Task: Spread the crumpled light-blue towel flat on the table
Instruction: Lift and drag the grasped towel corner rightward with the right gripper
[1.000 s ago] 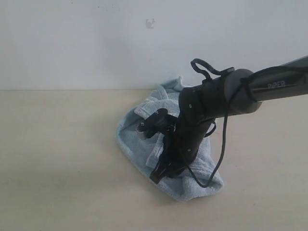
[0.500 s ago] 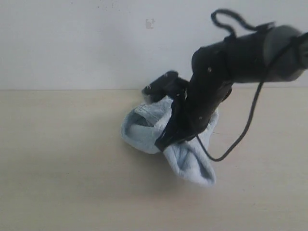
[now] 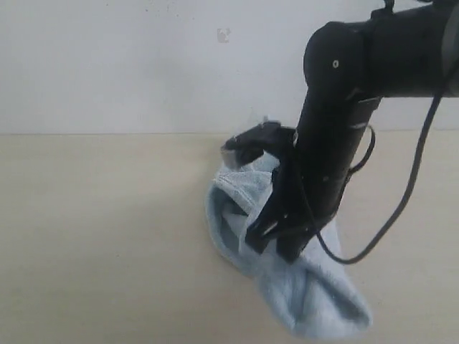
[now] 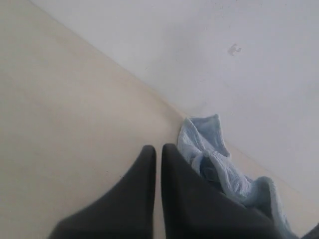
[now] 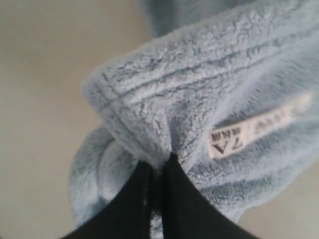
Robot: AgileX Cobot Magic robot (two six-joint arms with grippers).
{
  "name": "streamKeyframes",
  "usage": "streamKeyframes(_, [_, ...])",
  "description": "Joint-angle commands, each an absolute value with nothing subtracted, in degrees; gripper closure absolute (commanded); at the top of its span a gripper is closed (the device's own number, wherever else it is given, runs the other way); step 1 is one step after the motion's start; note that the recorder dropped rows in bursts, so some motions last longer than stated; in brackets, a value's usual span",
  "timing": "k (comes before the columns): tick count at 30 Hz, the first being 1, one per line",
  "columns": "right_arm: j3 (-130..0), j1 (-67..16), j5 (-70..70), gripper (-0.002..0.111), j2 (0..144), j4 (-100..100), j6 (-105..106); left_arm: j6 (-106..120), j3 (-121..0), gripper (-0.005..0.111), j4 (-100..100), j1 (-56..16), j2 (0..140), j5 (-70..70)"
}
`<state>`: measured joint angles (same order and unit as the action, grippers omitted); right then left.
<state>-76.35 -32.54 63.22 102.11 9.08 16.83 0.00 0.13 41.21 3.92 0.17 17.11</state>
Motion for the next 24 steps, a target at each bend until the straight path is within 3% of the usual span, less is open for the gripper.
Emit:
streamKeyframes(1, [-73.37,-32.57,69.96,0.108,103.57,17.98,29.06,-0.35,0.00,0.103,41.61,3.94,0.00,17.35])
streamKeyframes(11, [-62.90,-32.57,63.36,0.108,103.57,-31.54,-3.14,-0.35,0.00,0.103,44.93,3.94,0.00,16.94])
streamKeyframes(18, [-59.79,-32.57,50.54,0.108,103.57,-41.74,-24.86,-0.35,0.00,0.103,48.65,3.94,0.00,14.38])
streamKeyframes(24, [-57.67,-32.57,48.68,0.108,103.57,-48.36,-34.86,0.46,0.00,0.103,48.42,3.94,0.00,-15.12])
